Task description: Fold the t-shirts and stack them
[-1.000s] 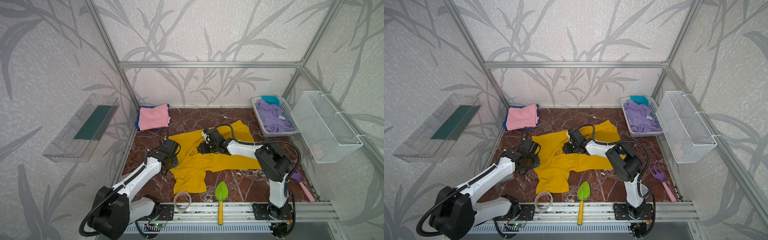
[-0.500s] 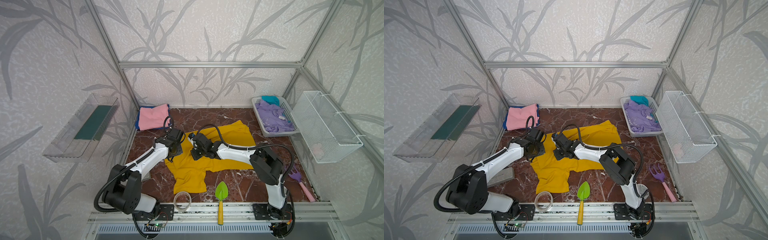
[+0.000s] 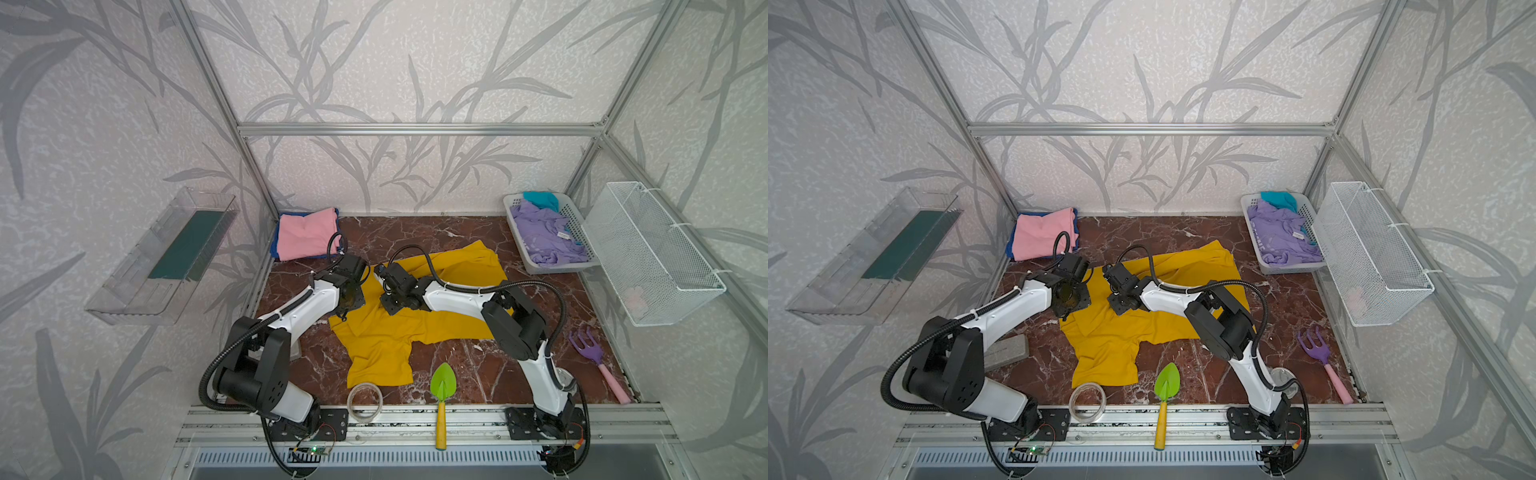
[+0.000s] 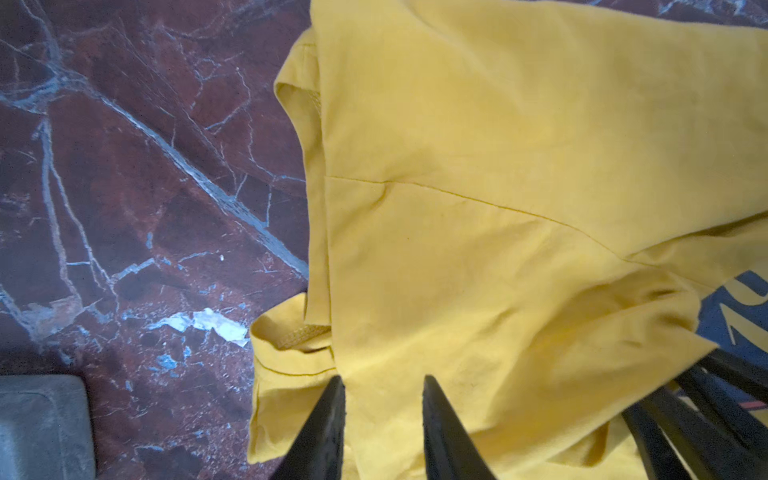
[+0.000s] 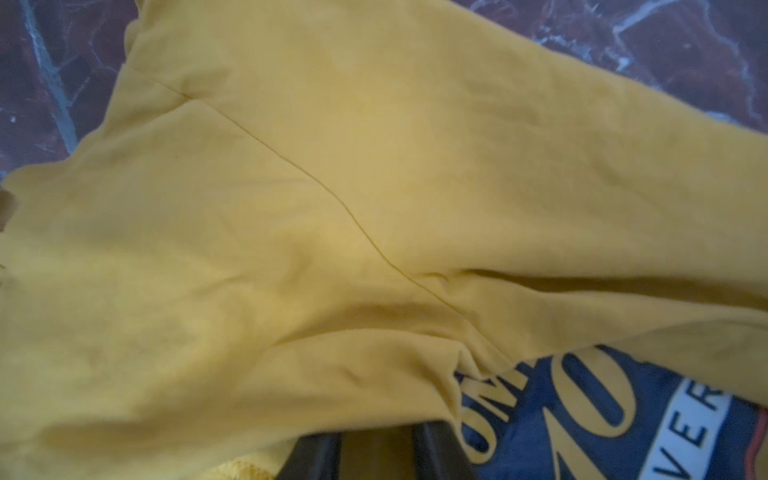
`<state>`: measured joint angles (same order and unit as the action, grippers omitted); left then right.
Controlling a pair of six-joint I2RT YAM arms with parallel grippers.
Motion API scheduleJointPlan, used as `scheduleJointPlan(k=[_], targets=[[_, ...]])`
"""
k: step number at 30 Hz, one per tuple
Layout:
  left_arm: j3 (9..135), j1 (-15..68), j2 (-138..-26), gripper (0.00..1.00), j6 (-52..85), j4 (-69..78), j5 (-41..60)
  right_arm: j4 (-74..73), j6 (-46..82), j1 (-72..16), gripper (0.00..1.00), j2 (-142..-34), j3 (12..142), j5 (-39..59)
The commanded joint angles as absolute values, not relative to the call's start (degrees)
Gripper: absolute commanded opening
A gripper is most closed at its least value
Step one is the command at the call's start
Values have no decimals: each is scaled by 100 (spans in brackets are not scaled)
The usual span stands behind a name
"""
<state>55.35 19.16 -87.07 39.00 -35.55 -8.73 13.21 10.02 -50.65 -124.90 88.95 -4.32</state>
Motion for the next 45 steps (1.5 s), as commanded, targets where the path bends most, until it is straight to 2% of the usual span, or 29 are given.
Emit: scheduleJointPlan(k=[1, 5, 6, 9, 13, 24, 32, 36, 41, 44, 45], targets=[[5638, 1881, -8845, 33, 3871, -3577, -818, 1579, 792, -5036, 33, -12674, 9134, -706], [5626, 1881, -8921, 32, 3854, -3543, -743, 1676, 811, -5034, 33, -12827, 9201, -646], [5618, 1881, -8926, 32, 3845, -3547, -736, 1680, 838, -5043, 30, -12863, 9202, -606], [5608, 1885, -8927, 32, 3815, -3559, -745, 1762, 955, -5044, 10, -12937, 9202, -595], [5629, 1841, -8978, 32, 3806, -3535, -771, 1845, 1161, -5017, 0, -12810, 9140, -518], [5833, 1755, -9989, 32, 3990, -3006, -791, 695, 2663, -4601, 0, -11455, 7756, 1120], [5932, 1627, -10684, 32, 4008, -2894, -768, 513, 2936, -4605, 0, -11171, 7294, 1315], [5908, 1587, -10832, 31, 3995, -2869, -755, 606, 2936, -4605, 4, -11162, 7209, 1323], [5880, 1515, -10869, 31, 3948, -2839, -765, 683, 2909, -4603, 4, -11127, 7085, 1244], [5889, 1478, -10864, 31, 3916, -2848, -762, 761, 2883, -4605, 15, -11134, 7044, 1167], [5889, 1472, -10864, 31, 3903, -2848, -763, 771, 2875, -4604, 15, -11142, 7029, 1144]])
